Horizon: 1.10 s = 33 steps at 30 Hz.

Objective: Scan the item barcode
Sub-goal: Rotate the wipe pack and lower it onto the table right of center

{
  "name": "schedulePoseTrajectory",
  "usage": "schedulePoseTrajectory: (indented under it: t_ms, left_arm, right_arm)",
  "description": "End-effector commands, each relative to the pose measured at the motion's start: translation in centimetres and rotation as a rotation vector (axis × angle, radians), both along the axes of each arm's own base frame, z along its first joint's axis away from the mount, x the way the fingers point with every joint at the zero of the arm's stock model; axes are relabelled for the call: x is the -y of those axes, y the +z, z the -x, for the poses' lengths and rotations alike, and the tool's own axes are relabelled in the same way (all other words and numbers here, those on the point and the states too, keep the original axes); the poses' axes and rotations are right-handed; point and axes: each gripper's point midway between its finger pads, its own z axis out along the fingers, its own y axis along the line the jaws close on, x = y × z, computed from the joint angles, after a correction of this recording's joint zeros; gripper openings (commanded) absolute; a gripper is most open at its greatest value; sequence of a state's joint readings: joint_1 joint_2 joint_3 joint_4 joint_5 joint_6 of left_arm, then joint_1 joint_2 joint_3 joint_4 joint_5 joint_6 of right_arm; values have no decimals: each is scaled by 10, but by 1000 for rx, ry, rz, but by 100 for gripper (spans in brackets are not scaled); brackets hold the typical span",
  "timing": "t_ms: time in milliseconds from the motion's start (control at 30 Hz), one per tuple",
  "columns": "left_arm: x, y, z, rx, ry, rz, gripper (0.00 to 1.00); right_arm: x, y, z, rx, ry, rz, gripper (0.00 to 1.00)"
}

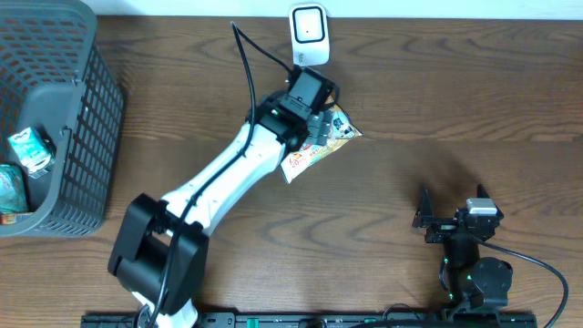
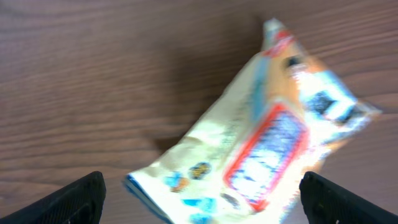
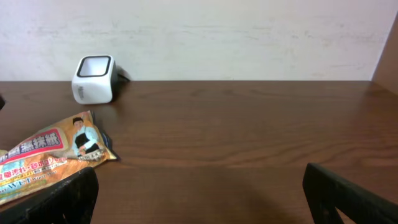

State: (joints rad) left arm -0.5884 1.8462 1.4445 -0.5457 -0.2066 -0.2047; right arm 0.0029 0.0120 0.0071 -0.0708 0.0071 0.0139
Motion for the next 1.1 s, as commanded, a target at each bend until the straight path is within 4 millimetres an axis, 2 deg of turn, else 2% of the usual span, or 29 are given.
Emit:
schedulePoseTrajectory:
  t_ms: [0, 167, 333, 433, 533, 633, 800, 933, 1067]
  left_arm:
    - [-19, -31, -2, -95, -18, -10, 98]
    - [13, -64, 26, -322, -132, 209, 98]
    - [24, -85, 56, -469, -168, 233, 98]
    - [38, -86, 76, -540, -209, 270, 98]
    - [64, -77, 93, -586, -278, 358, 98]
    - [86, -70, 103, -620, -249, 434, 98]
    - [112, -64, 109, -612, -242, 488, 98]
    - [115, -59, 98, -558, -248, 497, 98]
    - [110, -47, 81, -520, -232, 519, 98]
  right_arm:
    - [2, -1, 0, -1, -6, -4, 99]
    - [2, -1, 0, -1, -6, -4, 99]
    - [2, -1, 0, -1, -6, -4, 99]
    - [2, -1, 0, -1, -6, -4, 99]
    - [2, -1, 0, -1, -6, -4, 99]
    - [2, -1, 0, -1, -7, -4, 99]
    - [2, -1, 0, -1, -7, -4, 99]
    - [2, -1, 0, -1, -7, -4, 99]
    - [2, -1, 0, -1, -6, -4, 99]
